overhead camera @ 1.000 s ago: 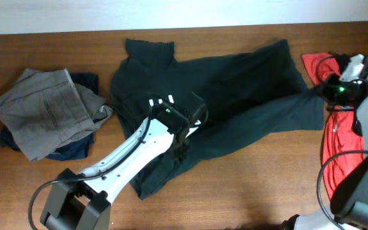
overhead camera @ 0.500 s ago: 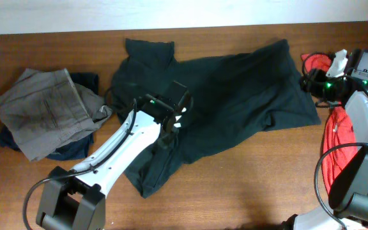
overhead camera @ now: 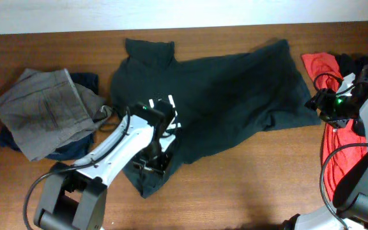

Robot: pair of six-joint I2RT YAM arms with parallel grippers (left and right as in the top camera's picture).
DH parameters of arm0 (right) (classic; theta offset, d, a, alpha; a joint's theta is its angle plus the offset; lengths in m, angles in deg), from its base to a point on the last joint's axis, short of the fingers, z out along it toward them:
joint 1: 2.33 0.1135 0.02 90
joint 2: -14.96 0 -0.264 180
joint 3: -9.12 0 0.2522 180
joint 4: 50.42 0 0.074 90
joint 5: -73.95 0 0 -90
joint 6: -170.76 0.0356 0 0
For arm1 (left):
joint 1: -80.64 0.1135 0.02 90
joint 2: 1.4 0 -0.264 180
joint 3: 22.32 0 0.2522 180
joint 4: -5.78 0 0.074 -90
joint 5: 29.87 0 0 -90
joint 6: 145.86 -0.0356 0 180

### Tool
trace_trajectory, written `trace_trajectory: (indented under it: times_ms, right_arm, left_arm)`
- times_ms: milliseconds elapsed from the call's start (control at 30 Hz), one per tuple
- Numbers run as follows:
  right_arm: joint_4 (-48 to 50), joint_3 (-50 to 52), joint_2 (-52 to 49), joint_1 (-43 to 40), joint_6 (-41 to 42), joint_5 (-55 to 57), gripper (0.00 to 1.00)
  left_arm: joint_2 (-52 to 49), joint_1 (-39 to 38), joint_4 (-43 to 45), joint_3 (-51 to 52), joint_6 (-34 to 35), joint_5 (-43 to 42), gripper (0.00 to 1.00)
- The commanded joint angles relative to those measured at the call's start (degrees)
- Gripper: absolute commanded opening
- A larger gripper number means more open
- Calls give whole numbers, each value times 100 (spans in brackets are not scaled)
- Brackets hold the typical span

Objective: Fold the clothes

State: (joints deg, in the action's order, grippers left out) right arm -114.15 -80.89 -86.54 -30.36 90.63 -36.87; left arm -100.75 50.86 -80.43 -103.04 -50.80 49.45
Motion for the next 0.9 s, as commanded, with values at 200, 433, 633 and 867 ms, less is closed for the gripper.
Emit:
trace_trajectory:
  times_ms: [200,433,633,867]
  right_arm:
    - [-133,-92,-17,31,-63,-173,63]
    - [-168,-92,-13,31,-61,-173,63]
    - [-168,-92,-13,31,-61,-179,63]
    - [-173,-92,-13,31,-61,-321,63]
  left_arm:
    - [-28,-81,535,238,328,409,46]
    - [-31,-83,741,407,328,450,45]
    - [-28,-81,859,446,328,450,10]
    - [-28,-74,369,-118,323,496,0]
